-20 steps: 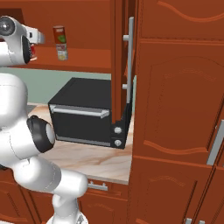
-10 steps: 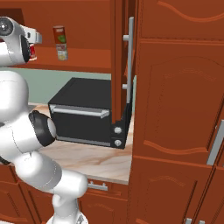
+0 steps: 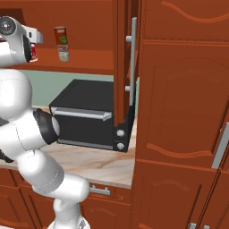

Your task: Stack two cans on top of the other two cans in the cabinet.

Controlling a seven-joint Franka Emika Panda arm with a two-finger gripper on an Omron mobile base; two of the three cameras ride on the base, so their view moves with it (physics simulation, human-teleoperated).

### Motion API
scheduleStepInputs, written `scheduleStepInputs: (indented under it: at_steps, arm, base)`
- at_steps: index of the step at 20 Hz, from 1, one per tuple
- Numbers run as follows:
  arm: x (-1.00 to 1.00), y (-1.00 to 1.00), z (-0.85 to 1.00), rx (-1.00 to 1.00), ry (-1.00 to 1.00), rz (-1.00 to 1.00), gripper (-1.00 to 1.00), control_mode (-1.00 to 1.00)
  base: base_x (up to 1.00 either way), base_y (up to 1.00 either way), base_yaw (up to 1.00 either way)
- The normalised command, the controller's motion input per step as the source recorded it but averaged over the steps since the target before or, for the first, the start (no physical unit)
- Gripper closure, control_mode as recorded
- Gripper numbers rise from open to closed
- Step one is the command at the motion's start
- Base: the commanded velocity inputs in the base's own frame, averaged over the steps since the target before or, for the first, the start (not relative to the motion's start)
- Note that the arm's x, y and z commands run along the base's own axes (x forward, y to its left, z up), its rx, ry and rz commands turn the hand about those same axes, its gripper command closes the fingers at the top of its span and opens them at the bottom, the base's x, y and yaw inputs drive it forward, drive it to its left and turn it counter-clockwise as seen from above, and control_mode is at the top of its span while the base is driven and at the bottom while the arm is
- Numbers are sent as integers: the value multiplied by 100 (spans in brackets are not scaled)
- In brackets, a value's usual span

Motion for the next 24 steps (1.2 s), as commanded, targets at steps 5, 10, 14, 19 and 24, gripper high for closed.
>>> scheduleStepInputs:
  at_steps: [5, 10, 14, 19, 24]
  arm:
    - [9, 3, -2, -6, 0, 3, 100, -100]
    - [7, 3, -3, -4, 0, 0, 100, -100]
    - [10, 0, -3, -1, 0, 0, 100, -100]
    - [9, 5, -3, 0, 0, 0, 100, -100]
    - [12, 13, 1, -1, 0, 0, 100, -100]
  base:
    - [0, 0, 0]
    - [0, 0, 0]
    - [0, 0, 0]
    - [0, 0, 0]
    - [0, 0, 0]
